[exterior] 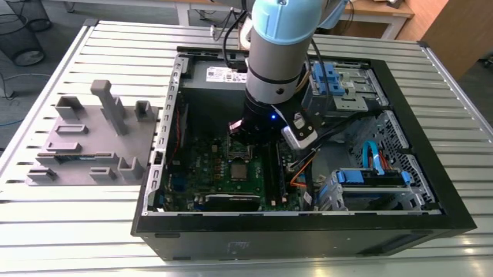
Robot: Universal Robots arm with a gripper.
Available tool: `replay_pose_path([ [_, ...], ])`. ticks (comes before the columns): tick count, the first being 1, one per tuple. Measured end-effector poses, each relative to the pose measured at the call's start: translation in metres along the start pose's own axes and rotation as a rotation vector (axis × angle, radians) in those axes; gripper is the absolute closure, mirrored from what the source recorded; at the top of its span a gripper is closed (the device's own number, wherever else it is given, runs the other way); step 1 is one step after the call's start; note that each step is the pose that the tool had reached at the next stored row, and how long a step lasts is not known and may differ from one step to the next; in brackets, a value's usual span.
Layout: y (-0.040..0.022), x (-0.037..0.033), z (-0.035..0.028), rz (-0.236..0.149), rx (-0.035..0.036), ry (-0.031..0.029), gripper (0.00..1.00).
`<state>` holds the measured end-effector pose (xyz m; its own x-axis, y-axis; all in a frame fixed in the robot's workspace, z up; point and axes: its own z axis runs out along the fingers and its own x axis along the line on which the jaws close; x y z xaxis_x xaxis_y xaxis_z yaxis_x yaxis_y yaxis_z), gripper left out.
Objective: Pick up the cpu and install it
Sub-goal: 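Close the cpu cover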
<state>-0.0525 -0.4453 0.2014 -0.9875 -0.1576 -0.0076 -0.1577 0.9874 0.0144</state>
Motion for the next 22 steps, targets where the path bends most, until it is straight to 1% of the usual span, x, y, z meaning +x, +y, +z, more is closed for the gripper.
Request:
replay_pose_path([
  [2, 0.0, -0.0001, 0.0, -0.023, -0.0002, 0.0003, 0.89],
  [8, 0.0011, -0.0004, 0.0, -0.025, -0.0009, 0.0001, 0.89],
  [13, 0.0089, -0.0011, 0.0003, -0.025, -0.0009, -0.0001, 0.89],
  [15, 0.0099, -0.0012, 0.0003, -0.025, -0.0008, -0.0001, 0.89],
  [18, 0.0102, 0.001, 0.0003, -0.025, -0.0007, -0.0004, 0.89],
  [20, 0.0107, 0.0039, 0.0005, -0.025, -0.0005, -0.0021, 0.89],
  [22, 0.011, 0.005, 0.0007, -0.025, -0.0004, -0.003, 0.89],
])
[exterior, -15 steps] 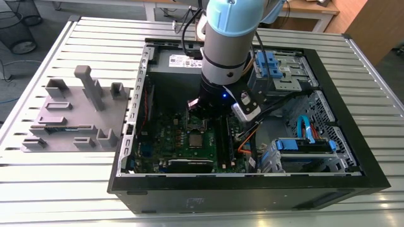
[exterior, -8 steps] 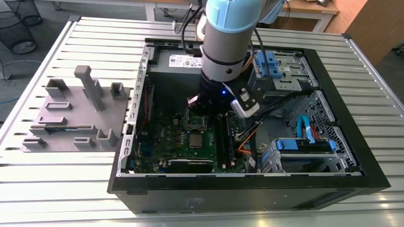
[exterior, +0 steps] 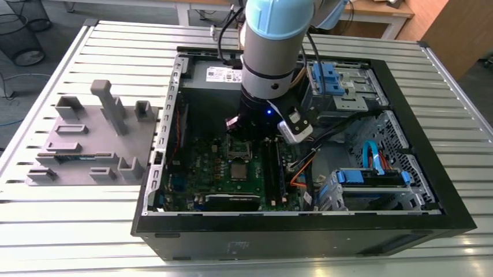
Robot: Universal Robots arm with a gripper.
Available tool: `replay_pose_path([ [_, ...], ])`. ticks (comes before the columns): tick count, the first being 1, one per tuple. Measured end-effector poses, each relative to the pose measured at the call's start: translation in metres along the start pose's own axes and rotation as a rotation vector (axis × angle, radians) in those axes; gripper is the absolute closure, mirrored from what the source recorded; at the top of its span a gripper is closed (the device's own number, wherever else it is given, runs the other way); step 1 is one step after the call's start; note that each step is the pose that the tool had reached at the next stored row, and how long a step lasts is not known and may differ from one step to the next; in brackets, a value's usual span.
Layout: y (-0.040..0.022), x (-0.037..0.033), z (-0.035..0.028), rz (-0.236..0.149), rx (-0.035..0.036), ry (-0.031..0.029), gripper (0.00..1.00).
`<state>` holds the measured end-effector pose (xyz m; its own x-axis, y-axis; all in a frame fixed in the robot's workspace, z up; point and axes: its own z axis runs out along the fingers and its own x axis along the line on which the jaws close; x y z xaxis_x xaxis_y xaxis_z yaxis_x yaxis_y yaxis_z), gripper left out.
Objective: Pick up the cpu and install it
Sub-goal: 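Close the cpu cover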
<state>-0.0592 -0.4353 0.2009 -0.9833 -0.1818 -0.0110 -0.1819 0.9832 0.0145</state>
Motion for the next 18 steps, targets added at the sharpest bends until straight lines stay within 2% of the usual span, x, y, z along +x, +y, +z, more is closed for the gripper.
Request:
replay_pose_path([
  [4, -0.0001, 0.0002, -0.0018, 0.0, 0.0003, 0.0001, 0.89],
  [9, -0.0002, 0.0002, -0.0109, 0.0, 0.0001, 0.0, 0.89],
  [13, -0.0005, -0.0006, -0.0108, -0.002, 0.0, -0.0001, 0.89],
  [18, -0.001, -0.0033, -0.0098, -0.03, -0.0002, 0.0005, 0.89],
])
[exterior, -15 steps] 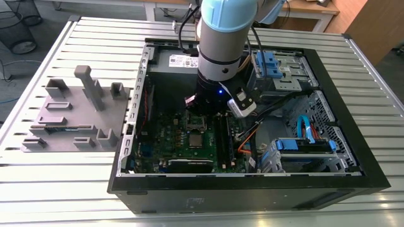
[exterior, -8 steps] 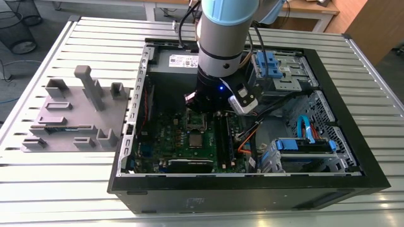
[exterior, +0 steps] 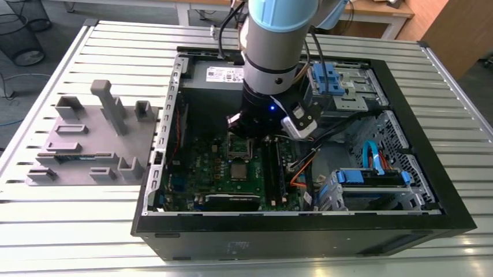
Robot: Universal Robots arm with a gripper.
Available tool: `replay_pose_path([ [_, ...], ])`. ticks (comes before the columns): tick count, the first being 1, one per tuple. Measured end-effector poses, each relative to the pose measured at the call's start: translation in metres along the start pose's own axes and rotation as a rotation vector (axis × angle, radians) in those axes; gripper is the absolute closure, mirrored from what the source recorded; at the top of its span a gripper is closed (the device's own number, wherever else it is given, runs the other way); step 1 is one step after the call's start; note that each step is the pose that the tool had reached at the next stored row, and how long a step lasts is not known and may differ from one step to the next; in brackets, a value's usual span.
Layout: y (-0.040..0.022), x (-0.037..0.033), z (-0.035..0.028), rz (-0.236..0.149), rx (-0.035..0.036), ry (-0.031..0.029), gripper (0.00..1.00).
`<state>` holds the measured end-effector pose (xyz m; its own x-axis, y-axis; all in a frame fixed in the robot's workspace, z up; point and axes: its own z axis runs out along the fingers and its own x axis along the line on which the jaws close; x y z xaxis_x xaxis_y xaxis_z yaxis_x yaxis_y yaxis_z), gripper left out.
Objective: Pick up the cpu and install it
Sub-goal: 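Close the cpu cover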
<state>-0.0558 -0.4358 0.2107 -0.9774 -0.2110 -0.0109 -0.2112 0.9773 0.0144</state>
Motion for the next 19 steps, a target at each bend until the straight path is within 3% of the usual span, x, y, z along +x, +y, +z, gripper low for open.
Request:
replay_pose_path([
  [8, -0.0002, -0.0007, 0.0004, -0.013, 0.0, 0.0002, 0.89],
  [19, 0.0006, 0.0005, 0.0069, -0.013, 0.0008, 0.0, 0.89],
])
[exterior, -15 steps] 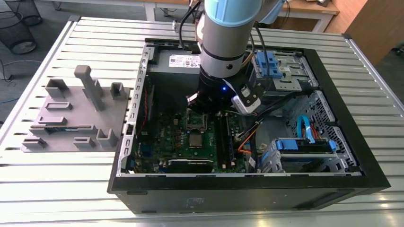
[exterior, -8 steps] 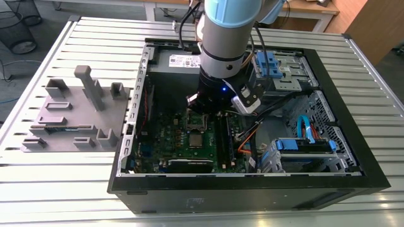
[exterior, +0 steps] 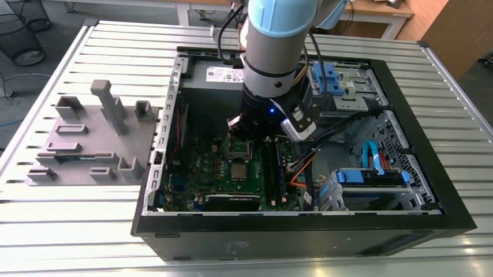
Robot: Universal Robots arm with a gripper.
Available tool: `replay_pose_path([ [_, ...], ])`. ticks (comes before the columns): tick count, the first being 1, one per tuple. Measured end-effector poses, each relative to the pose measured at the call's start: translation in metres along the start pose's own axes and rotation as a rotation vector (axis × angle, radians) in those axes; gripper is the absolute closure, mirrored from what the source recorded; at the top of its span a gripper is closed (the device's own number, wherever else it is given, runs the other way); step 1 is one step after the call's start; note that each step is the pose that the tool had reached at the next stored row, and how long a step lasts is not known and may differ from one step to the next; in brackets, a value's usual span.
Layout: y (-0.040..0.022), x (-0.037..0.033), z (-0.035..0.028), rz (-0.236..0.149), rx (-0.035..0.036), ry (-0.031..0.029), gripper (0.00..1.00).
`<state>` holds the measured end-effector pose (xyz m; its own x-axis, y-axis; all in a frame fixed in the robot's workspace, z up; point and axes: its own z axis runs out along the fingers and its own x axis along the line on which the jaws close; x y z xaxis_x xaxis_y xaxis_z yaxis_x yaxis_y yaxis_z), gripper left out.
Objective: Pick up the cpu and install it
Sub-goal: 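Close the cpu cover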
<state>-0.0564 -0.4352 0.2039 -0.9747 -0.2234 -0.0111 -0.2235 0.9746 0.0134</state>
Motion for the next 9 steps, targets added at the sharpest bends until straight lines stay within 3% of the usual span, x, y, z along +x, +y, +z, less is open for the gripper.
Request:
replay_pose_path([
  [9, 0.0009, -0.0002, 0.002, 0.0, -0.0006, -0.0001, 0.89],
])
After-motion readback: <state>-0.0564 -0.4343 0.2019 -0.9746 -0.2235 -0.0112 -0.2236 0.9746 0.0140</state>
